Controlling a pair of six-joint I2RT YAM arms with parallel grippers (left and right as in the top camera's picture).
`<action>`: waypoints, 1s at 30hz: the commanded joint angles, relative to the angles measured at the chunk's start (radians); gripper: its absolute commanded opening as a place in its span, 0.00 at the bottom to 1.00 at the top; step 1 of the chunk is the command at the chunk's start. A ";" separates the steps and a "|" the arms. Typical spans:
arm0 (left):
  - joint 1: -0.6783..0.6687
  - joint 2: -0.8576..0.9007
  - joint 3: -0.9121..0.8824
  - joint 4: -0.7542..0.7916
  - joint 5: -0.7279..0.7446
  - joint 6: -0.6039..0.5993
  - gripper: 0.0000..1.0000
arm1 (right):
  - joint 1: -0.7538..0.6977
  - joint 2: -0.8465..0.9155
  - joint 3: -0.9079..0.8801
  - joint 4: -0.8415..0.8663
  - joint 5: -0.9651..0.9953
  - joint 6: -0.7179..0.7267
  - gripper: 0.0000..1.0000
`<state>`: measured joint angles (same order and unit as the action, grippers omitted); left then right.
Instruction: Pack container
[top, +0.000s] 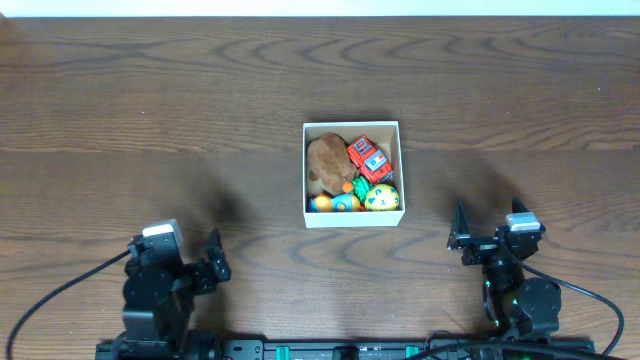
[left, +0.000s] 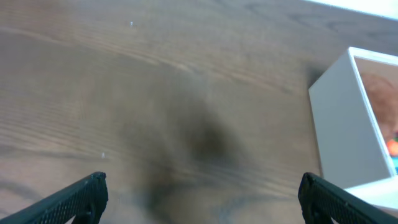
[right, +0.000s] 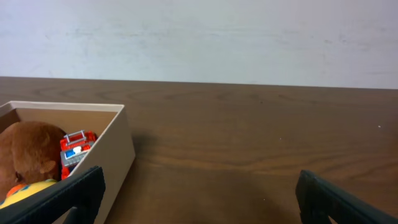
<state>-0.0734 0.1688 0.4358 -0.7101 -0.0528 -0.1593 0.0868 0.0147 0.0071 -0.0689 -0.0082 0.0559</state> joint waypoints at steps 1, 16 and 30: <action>0.010 -0.083 -0.117 0.097 -0.016 0.043 0.98 | -0.007 -0.008 -0.002 -0.004 -0.007 -0.001 0.99; 0.057 -0.167 -0.432 0.788 -0.015 0.166 0.98 | -0.007 -0.008 -0.002 -0.005 -0.007 -0.001 0.99; 0.057 -0.158 -0.432 0.643 -0.011 0.163 0.98 | -0.007 -0.008 -0.002 -0.004 -0.007 -0.001 0.99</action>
<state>-0.0212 0.0101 0.0216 -0.0238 -0.0521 -0.0174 0.0868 0.0147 0.0071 -0.0689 -0.0082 0.0559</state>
